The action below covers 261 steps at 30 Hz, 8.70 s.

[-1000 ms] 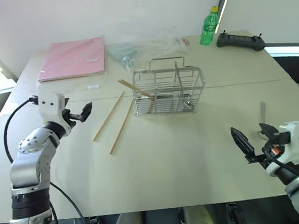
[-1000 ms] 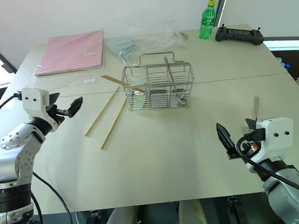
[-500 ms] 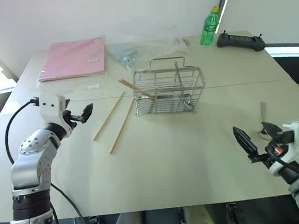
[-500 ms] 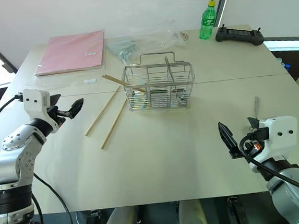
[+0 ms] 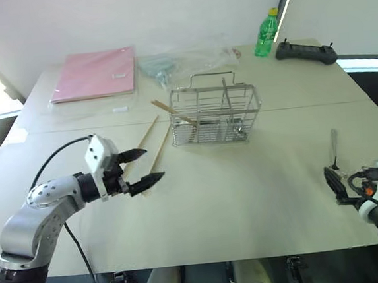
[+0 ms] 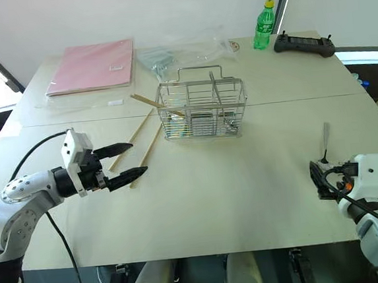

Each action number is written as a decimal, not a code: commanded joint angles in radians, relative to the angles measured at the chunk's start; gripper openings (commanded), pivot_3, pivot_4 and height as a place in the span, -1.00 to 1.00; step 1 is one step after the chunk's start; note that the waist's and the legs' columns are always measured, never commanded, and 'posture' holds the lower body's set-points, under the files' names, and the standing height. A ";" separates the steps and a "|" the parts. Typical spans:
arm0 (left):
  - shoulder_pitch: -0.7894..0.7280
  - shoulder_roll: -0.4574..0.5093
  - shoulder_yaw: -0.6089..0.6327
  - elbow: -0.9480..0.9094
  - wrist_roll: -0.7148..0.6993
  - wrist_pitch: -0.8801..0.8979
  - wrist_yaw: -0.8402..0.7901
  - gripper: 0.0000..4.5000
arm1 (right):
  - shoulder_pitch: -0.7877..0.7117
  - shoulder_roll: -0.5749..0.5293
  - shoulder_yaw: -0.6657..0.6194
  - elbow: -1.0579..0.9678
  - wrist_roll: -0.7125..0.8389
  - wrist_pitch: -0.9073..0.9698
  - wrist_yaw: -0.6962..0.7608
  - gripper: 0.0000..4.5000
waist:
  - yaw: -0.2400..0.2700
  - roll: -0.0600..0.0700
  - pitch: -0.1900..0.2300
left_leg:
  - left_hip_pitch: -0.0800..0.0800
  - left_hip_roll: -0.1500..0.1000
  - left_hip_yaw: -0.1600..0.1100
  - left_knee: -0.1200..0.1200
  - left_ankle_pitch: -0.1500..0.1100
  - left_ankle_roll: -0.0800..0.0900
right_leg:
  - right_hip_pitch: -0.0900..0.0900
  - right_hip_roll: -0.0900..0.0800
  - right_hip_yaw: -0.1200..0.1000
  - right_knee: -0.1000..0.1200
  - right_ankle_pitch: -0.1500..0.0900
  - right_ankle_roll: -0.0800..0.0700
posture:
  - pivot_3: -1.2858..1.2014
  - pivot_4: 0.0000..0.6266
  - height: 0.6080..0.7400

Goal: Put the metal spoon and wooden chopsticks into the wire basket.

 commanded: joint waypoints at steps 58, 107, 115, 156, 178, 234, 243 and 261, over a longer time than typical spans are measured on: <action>-0.066 -0.065 -0.064 0.029 0.025 -0.092 0.013 1.00 | -0.553 0.043 0.104 0.443 -0.214 0.029 -0.053 0.99 | -0.003 0.001 0.000 | 0.001 -0.001 0.001 0.001 0.000 0.000 | -0.001 0.001 0.001 0.003 0.001 0.000 | 0.03 -0.52 0.52; -0.033 -0.082 -0.051 -0.012 0.004 -0.085 0.075 1.00 | -0.973 -0.426 0.412 0.920 -0.206 0.631 0.377 0.88 | -0.001 0.000 0.000 | -0.001 -0.002 0.002 0.002 0.000 0.001 | 0.001 0.000 0.000 -0.001 0.002 0.001 | 0.03 -0.52 0.52; -0.033 -0.081 -0.054 -0.013 0.003 -0.083 0.069 1.00 | -0.928 -0.420 0.406 0.872 -0.209 0.647 0.394 -0.77 | -0.005 0.000 0.000 | -0.001 -0.002 0.002 0.001 0.000 0.001 | 0.000 0.000 0.000 -0.001 0.003 0.004 | 0.03 -0.52 0.52; -0.103 -0.071 -0.043 0.037 0.007 -0.073 0.020 1.00 | -0.883 -0.352 0.261 0.512 -0.214 0.693 0.276 -0.99 | -0.002 0.000 0.000 | -0.001 -0.002 0.002 0.001 0.000 0.001 | 0.000 0.000 0.000 -0.001 0.003 0.004 | 0.03 -0.52 0.52; -0.137 -0.095 -0.041 0.053 0.019 -0.101 0.045 1.00 | -1.131 0.115 0.390 0.202 -0.104 0.244 0.234 -0.99 | -0.017 0.001 0.001 | -0.002 -0.002 0.001 -0.001 0.000 0.000 | -0.004 0.001 0.001 0.002 0.004 0.005 | 0.03 -0.52 0.52; -0.258 -0.052 0.024 0.247 0.060 -0.134 0.072 1.00 | -0.473 -0.257 0.130 -0.098 0.210 0.162 0.652 0.98 | -0.014 -0.007 0.001 | 0.000 -0.001 0.001 0.000 0.001 0.000 | -0.004 0.001 0.000 0.007 0.001 0.008 | 0.03 -0.52 0.52; -0.383 0.032 0.064 0.541 0.163 -0.217 0.049 1.00 | -0.235 -0.135 0.210 -0.139 0.085 -0.032 0.608 0.98 | 0.000 -0.007 0.003 | -0.001 -0.001 0.002 0.001 0.001 -0.001 | -0.005 0.000 0.001 0.007 0.000 0.008 | 0.03 -0.52 0.52; -0.703 -0.192 -0.195 1.174 0.539 -0.453 0.110 1.00 | -0.176 -0.154 0.340 -0.110 -0.030 -0.220 0.673 0.98 | 0.001 -0.014 0.004 | -0.001 -0.002 0.000 0.001 0.001 -0.001 | -0.003 0.000 0.000 0.006 0.001 0.011 | 0.03 -0.52 0.52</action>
